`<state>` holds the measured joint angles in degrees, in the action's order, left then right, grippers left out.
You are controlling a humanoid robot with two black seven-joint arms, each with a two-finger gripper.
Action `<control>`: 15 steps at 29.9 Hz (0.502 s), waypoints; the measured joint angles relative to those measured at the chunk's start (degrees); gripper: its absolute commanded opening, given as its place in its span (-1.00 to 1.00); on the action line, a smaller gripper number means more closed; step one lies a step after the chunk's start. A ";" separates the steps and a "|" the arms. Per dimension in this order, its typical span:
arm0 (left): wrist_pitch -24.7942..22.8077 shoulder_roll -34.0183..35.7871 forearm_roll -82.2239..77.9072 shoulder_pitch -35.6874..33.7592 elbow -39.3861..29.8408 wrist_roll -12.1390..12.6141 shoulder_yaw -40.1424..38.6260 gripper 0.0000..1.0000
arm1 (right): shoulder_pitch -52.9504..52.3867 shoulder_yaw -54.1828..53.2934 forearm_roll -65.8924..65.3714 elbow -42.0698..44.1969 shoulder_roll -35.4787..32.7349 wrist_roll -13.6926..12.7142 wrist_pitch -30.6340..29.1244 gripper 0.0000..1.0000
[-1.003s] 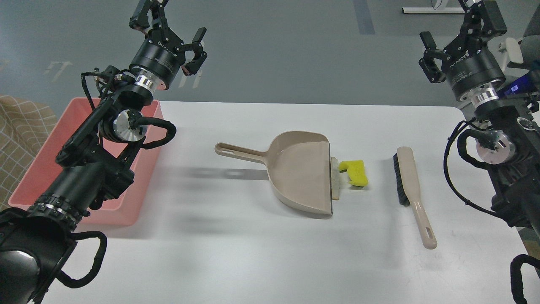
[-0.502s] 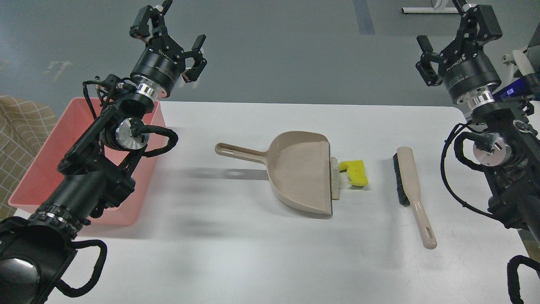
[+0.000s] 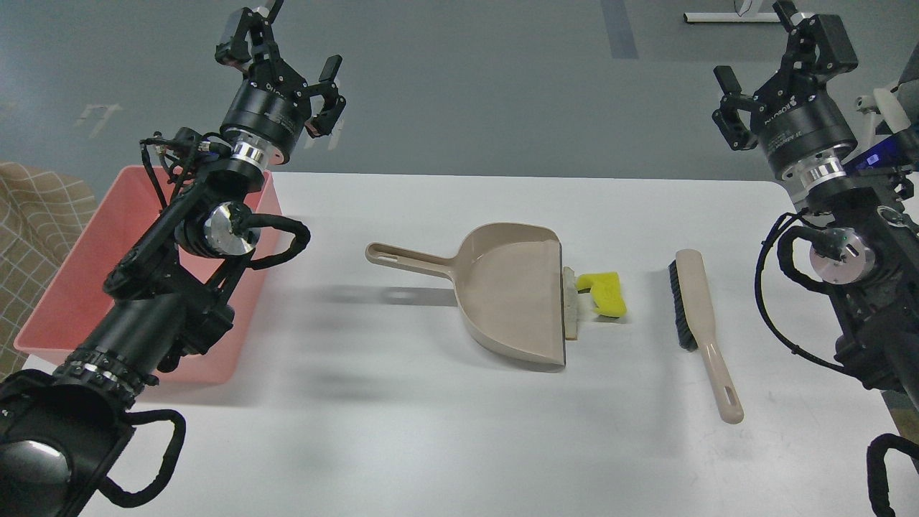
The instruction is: Sweep and dump garbage into bin
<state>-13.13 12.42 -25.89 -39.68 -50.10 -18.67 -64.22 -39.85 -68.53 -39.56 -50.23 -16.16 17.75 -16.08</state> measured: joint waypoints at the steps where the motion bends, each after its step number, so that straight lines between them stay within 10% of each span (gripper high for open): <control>1: 0.17 0.12 -0.02 -0.04 -0.16 -0.05 -0.01 0.98 | -0.19 0.00 0.00 0.14 -0.05 0.00 0.00 1.00; 15: 1.70 4.87 -9.08 7.50 -15.68 0.63 1.51 0.98 | -1.10 0.07 -0.01 1.44 -1.22 0.00 0.00 1.00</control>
<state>-11.43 17.29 -34.97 -32.18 -65.78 -18.05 -62.71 -40.95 -68.46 -39.57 -48.80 -17.37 17.75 -16.08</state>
